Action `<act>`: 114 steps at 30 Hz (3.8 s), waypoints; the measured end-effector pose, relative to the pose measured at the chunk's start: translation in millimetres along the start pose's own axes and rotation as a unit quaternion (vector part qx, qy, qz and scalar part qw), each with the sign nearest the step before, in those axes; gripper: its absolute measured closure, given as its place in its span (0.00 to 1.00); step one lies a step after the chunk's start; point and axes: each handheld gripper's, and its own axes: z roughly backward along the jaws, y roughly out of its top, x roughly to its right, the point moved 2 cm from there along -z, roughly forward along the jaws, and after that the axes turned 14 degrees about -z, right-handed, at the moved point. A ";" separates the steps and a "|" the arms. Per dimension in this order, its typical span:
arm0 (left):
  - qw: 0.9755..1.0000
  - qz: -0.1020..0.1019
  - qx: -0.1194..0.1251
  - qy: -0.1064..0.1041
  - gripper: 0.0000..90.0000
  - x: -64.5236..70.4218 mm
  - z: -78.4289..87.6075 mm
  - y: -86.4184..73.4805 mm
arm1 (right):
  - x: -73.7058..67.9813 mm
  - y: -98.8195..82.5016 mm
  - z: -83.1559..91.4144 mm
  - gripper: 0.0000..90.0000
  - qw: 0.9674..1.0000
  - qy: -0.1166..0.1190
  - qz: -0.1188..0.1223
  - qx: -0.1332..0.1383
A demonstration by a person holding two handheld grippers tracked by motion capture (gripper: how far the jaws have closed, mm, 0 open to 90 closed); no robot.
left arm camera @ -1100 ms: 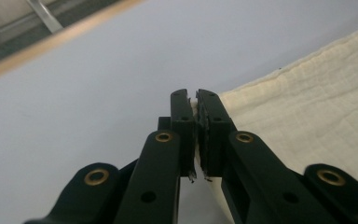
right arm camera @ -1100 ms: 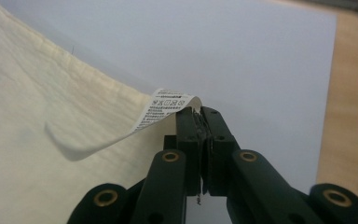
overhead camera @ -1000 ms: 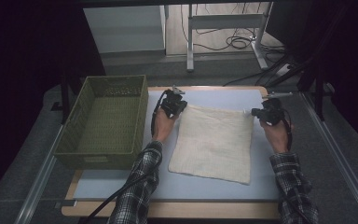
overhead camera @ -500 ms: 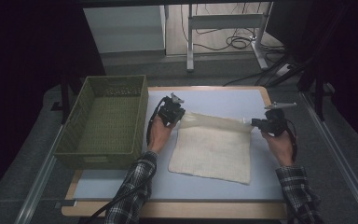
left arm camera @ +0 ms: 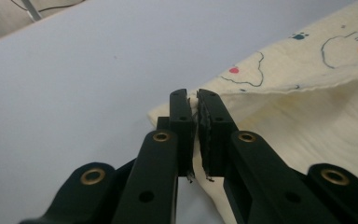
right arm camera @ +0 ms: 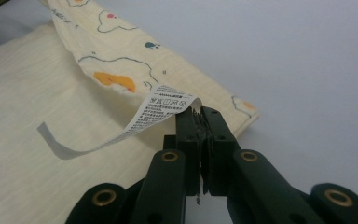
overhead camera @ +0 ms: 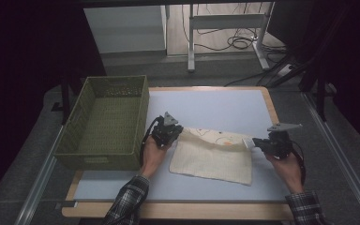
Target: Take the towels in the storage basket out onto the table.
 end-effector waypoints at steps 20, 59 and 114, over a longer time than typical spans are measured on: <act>0.998 -0.001 0.041 -0.043 0.94 39.8 51.4 -38.0 | -38.2 -58.9 41.1 0.96 0.999 0.040 0.003 -0.002; 0.990 -0.027 -0.025 -0.133 0.93 72.5 33.6 -50.5 | -32.1 -75.6 47.0 0.75 0.999 0.033 -0.008 -0.029; 0.997 0.070 -0.009 -0.025 0.47 3.3 -7.9 -6.5 | 24.4 13.5 -36.0 0.95 0.997 -0.069 -0.007 -0.034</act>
